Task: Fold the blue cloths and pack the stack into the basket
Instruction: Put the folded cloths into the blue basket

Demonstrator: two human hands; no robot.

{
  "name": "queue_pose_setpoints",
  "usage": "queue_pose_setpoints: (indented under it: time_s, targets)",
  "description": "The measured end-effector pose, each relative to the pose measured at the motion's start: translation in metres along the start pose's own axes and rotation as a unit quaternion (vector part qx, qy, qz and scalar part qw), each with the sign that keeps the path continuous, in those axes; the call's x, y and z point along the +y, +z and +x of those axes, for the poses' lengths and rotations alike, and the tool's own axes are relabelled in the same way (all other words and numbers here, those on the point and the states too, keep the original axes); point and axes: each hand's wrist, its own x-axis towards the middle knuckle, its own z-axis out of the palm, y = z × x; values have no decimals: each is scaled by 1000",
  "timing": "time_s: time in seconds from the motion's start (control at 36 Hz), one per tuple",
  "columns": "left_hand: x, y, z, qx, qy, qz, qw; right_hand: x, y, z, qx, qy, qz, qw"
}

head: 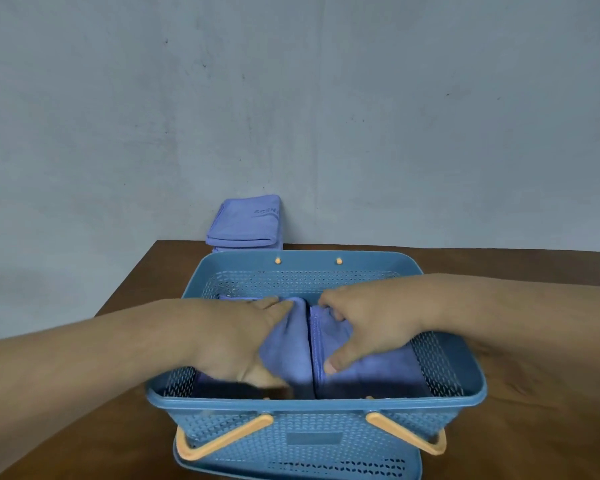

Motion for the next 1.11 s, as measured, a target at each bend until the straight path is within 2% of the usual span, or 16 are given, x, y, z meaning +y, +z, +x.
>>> queue_pose_setpoints:
  time_s: [0.06, 0.11, 0.19, 0.28, 0.36, 0.42, 0.56, 0.72, 0.83, 0.97, 1.11]
  targets:
    - [-1, -1, 1, -35, -14, 0, 999, -5, 11, 7, 0, 11, -42, 999]
    - [0, 6, 7, -72, -38, 49, 995, -10, 22, 14, 5, 8, -69, 998]
    - [0, 14, 17, -74, -46, 80, 993, -12, 19, 15, 1, 9, -66, 998]
    - [0, -2, 11, -31, -10, 26, 999, -6, -3, 10, -11, -4, -29, 1000]
    - [-2, -28, -4, 28, 12, -48, 998, 3, -36, 9, 32, -14, 22, 999]
    - [-11, -43, -7, 69, 15, -57, 996, 8, -59, 12, 63, -8, 104, 993]
    - [-41, -85, 0, 144, 4, -122, 982, 17, -102, 47, 129, -2, 248, 960]
    - [-94, -106, 33, 254, -56, -185, 948, 39, -120, 130, 119, 71, 366, 920]
    - [-135, -95, 76, 250, -99, -177, 947, 50, -116, 183, 75, 125, 440, 886]
    - [-179, -62, 132, 242, -118, -179, 946, 51, -109, 239, 22, 167, 547, 820]
    - [-203, -32, 160, 293, -105, -204, 928, 47, -100, 274, 19, 200, 603, 772]
